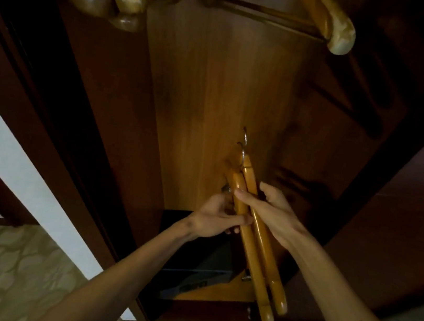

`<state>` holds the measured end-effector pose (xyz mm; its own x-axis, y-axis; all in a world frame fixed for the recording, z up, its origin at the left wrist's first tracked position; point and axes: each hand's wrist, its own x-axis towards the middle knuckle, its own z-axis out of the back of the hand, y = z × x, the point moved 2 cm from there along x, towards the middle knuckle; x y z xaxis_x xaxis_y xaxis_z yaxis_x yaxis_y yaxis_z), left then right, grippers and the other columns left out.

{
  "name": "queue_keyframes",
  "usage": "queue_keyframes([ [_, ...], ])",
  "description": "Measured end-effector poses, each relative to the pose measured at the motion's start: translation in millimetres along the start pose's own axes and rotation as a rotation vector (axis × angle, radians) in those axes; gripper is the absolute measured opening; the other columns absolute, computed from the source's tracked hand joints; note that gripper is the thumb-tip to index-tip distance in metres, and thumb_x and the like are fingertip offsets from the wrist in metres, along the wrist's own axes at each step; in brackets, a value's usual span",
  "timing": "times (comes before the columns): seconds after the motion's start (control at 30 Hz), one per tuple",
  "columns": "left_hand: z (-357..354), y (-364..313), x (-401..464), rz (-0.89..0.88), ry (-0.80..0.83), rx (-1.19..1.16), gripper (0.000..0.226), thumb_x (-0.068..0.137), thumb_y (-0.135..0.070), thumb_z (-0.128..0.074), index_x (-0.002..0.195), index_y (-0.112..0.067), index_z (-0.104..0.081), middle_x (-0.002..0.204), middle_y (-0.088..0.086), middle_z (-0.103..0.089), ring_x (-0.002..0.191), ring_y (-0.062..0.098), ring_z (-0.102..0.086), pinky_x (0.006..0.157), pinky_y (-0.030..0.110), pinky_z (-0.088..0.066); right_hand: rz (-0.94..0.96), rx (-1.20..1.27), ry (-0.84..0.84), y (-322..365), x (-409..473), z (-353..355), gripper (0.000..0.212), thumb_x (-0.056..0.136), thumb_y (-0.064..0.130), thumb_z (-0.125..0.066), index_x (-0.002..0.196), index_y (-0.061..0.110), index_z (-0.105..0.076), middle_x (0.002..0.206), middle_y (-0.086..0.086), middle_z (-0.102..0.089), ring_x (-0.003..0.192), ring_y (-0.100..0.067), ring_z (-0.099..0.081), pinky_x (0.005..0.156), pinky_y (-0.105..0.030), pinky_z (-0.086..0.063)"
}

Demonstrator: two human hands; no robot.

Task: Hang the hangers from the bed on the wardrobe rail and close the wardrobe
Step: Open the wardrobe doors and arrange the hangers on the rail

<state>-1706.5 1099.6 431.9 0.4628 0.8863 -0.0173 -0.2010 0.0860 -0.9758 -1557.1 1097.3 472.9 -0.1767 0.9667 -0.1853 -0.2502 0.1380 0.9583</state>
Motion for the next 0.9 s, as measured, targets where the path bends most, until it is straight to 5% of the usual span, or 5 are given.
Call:
queue_keyframes([
  [0.17,-0.6,-10.6,-2.8,-0.031,-0.023,0.004,0.01,0.096,0.002,-0.061,0.104,-0.003,-0.06,0.075,-0.011,-0.066,0.064,-0.002,-0.062,0.059,0.013,-0.048,0.036,-0.024,-0.01,-6.8,-14.2,1.0,0.024,0.095,0.037,-0.063,0.114,0.025,-0.071,0.105,0.006,-0.076,0.097,-0.005,-0.072,0.077,-0.021,-0.055],
  [0.4,21.8,-49.4,-3.3,0.05,-0.103,-0.098,0.025,0.094,-0.022,-0.071,0.114,-0.009,-0.065,0.093,-0.001,-0.076,0.087,0.006,-0.073,0.076,0.022,-0.058,0.121,0.034,-0.105,22.6,-9.3,5.8,0.025,0.093,0.028,-0.069,0.119,0.025,-0.068,0.111,0.008,-0.073,0.108,-0.008,-0.067,0.098,-0.034,-0.052],
  [0.53,46.6,-96.4,5.5,0.044,-0.166,-0.09,0.016,0.093,-0.029,-0.07,0.105,-0.019,-0.069,0.074,-0.016,-0.072,0.07,-0.005,-0.068,0.065,0.016,-0.051,0.227,-0.003,-0.149,75.8,1.5,12.4,0.033,0.093,0.03,-0.068,0.126,0.027,-0.065,0.12,0.009,-0.069,0.116,-0.009,-0.062,0.103,-0.034,-0.047],
  [0.8,105.7,-208.2,15.7,-0.078,-0.262,-0.077,0.017,0.086,-0.028,-0.076,0.095,-0.014,-0.071,0.082,0.006,-0.063,0.079,0.022,-0.059,0.096,0.051,-0.051,0.384,-0.024,-0.183,193.5,12.9,21.6,0.02,0.091,0.041,-0.068,0.103,0.026,-0.071,0.098,0.003,-0.074,0.095,-0.014,-0.069,0.086,-0.037,-0.055],
  [0.9,123.5,-239.7,22.8,-0.099,-0.29,-0.107,0.011,0.091,-0.021,-0.072,0.082,-0.014,-0.068,0.069,-0.002,-0.062,0.065,0.013,-0.056,0.099,0.05,-0.048,0.411,-0.013,-0.208,229.2,21.0,26.8,0.022,0.089,0.04,-0.068,0.105,0.025,-0.068,0.102,0.003,-0.07,0.096,-0.015,-0.065,0.078,-0.032,-0.051],
])
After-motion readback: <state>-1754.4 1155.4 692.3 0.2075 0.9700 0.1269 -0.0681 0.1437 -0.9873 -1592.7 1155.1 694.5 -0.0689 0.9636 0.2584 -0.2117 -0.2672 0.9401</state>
